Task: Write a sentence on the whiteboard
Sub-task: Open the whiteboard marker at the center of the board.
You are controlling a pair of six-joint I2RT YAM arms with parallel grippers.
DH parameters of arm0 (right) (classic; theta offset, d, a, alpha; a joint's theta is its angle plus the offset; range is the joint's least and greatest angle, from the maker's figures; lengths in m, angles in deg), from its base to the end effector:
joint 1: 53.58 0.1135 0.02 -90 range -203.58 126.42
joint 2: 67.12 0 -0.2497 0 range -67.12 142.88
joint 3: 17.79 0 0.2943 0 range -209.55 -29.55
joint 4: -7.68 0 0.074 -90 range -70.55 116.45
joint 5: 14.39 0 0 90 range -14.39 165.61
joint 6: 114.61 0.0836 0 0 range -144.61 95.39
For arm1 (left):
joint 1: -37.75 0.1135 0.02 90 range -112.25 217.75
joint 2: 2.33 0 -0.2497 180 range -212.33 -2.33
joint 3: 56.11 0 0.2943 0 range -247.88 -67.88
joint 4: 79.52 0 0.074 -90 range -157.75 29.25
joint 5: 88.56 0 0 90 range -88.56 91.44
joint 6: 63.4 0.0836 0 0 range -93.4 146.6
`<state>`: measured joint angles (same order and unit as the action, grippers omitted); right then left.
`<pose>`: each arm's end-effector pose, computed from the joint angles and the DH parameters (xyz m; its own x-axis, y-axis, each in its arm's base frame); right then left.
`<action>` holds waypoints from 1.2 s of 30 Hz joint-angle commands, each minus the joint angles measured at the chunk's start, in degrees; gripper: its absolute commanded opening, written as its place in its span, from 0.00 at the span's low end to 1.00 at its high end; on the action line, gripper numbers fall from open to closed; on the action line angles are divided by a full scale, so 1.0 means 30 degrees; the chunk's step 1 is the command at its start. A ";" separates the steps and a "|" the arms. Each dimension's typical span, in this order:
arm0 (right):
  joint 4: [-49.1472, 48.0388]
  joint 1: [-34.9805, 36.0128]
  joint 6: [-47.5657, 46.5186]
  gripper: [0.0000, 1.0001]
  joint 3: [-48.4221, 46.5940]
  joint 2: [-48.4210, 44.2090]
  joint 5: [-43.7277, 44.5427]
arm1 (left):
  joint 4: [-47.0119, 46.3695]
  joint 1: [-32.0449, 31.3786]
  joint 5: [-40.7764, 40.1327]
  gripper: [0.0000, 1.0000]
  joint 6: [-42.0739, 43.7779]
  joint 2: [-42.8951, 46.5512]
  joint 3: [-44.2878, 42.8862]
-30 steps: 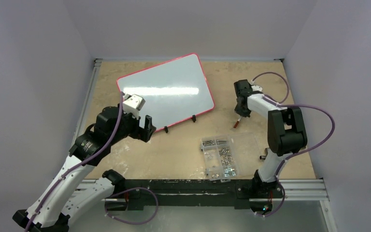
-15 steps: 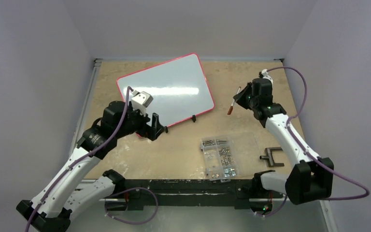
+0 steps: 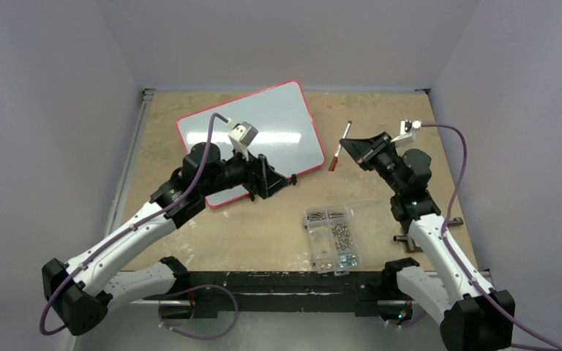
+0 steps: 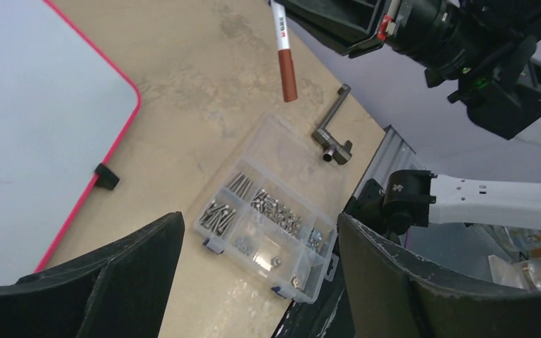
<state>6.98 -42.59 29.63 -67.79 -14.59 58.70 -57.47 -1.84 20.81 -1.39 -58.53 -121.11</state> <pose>0.3056 0.0841 0.2938 -0.3979 0.7136 -0.5766 -0.2479 0.5214 0.8165 0.2295 -0.2258 0.3310 -0.5549 -0.1157 -0.8238 0.6677 0.5288 -0.5240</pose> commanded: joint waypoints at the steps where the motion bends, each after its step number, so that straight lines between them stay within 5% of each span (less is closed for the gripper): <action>1: -0.5887 0.0366 0.3316 0.00 0.1293 -0.0683 -0.0960 | -0.5454 -0.1104 -0.0055 0.78 -0.1602 -0.1168 -0.0068; 12: -1.0343 0.0804 0.6755 0.00 0.2302 -0.1716 0.0780 | -1.1020 -0.3318 -0.3557 0.70 -0.2132 -0.4400 -0.1196; 27: -1.1263 0.1138 0.7760 0.00 0.2219 -0.1991 0.1456 | -1.5516 -0.4109 -0.3233 0.57 -0.2829 -0.8438 -0.4070; 36: -1.0822 0.1141 0.7322 0.00 0.1993 -0.1689 0.1740 | -1.4009 -0.4409 -0.2615 0.72 -0.2331 -0.7108 -0.3683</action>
<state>-24.56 -39.47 52.25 -60.97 -19.86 65.12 -96.66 -14.78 12.92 -8.78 -83.40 -130.33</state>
